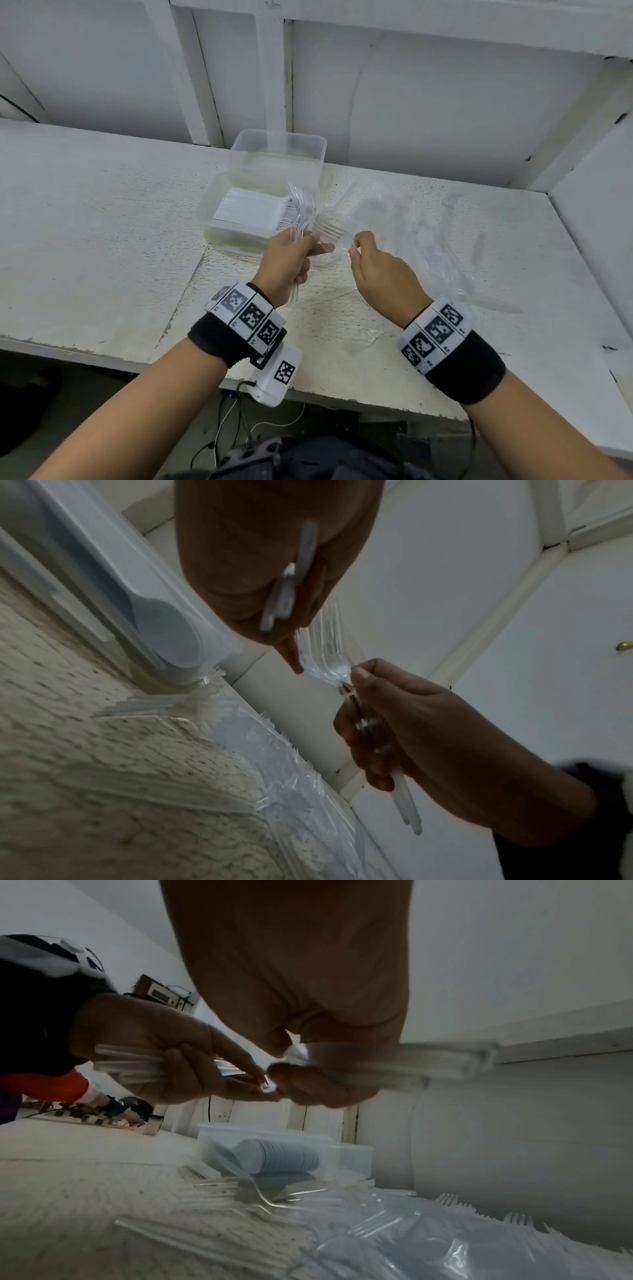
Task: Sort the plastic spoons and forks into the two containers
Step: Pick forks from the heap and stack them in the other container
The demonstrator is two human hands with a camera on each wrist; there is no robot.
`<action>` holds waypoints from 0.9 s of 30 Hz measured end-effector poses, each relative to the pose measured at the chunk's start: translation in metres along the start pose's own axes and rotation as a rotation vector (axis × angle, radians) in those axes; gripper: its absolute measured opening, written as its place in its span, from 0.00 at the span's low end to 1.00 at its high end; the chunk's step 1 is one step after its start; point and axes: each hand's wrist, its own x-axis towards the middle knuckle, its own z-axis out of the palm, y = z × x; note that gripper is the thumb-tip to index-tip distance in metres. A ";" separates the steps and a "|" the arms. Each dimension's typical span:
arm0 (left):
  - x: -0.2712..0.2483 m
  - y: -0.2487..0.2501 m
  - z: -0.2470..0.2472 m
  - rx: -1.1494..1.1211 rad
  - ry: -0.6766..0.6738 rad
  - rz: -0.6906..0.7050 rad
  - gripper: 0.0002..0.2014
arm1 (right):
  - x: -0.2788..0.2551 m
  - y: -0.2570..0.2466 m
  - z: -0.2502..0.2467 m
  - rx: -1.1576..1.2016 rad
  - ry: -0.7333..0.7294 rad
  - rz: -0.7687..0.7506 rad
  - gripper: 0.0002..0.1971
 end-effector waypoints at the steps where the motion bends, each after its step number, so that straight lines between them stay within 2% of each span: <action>1: 0.000 0.000 0.000 0.004 -0.004 -0.002 0.07 | 0.000 0.001 0.000 -0.002 -0.003 0.007 0.14; 5: -0.001 0.001 -0.002 0.009 -0.024 -0.012 0.04 | 0.001 0.002 -0.002 0.019 -0.099 0.015 0.16; 6: -0.001 0.001 -0.002 0.007 -0.043 -0.009 0.06 | 0.001 0.002 -0.003 0.064 -0.110 0.027 0.16; 8: -0.003 0.000 -0.002 0.023 -0.107 0.007 0.11 | 0.001 0.002 -0.008 0.247 -0.126 0.095 0.16; 12: -0.005 0.001 -0.004 0.048 -0.196 0.058 0.10 | 0.003 0.003 -0.018 0.640 -0.213 0.253 0.19; 15: -0.004 0.002 -0.005 0.039 -0.192 0.077 0.03 | 0.004 0.003 -0.022 0.735 -0.293 0.260 0.19; 20: -0.004 0.003 -0.006 0.006 -0.224 0.092 0.09 | 0.006 -0.001 -0.027 0.903 -0.394 0.283 0.17; 24: -0.008 0.006 -0.006 -0.026 -0.280 0.061 0.10 | 0.005 -0.001 -0.030 1.032 -0.553 0.301 0.16; 27: -0.008 0.008 -0.007 -0.034 -0.318 0.030 0.10 | 0.006 0.000 -0.030 1.109 -0.619 0.296 0.17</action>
